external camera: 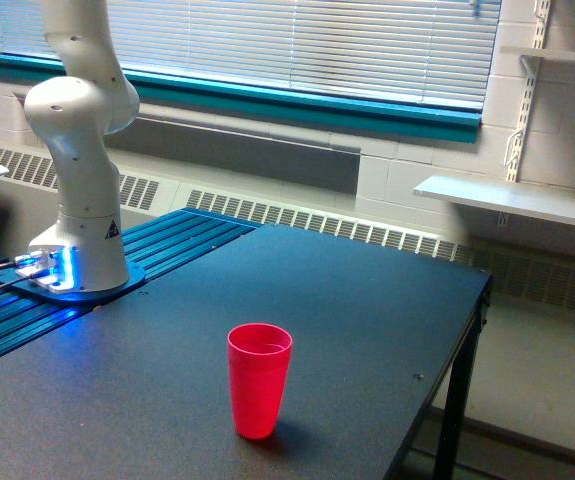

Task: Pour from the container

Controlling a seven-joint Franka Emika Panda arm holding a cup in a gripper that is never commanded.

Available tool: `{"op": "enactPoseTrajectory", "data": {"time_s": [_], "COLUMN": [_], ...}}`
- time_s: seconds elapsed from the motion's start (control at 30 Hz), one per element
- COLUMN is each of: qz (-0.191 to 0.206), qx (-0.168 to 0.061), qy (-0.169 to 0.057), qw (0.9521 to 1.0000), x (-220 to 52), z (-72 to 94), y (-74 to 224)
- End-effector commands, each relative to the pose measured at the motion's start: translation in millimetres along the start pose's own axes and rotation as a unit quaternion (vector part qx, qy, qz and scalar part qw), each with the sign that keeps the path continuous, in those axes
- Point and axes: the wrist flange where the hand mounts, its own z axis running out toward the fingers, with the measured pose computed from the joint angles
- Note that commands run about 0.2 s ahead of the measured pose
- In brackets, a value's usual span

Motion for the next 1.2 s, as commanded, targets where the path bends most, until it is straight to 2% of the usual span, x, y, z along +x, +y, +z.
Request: {"op": "enactPoseTrajectory", "data": {"time_s": [0.03,0.13,0.33,0.57,0.73,0.87,1.0,1.1,1.2], "qz": [0.046,0.064,0.061,0.075,0.1,0.116,0.148,0.159,0.186], "qx": [0.024,0.025,0.016,-0.011,-0.039,-0.061,-0.075,-0.095,-0.109], "qy": [0.003,0.0,0.0,0.002,0.013,0.023,0.031,0.036,0.037], "qw": [0.9987,0.9976,0.998,0.9971,0.9942,0.9911,0.9856,0.982,0.9757], "x": [-6.3,-6.1,-6.7,-2.2,5.2,13.2,23.3,25.3,27.7], "z": [-20.3,-20.4,-18.9,-13.7,-7.1,-2.6,-0.4,5.3,7.6], "y": [-25.5,-24.8,-20.8,-5.8,13.5,33.4,58.4,77.8,99.9]}}
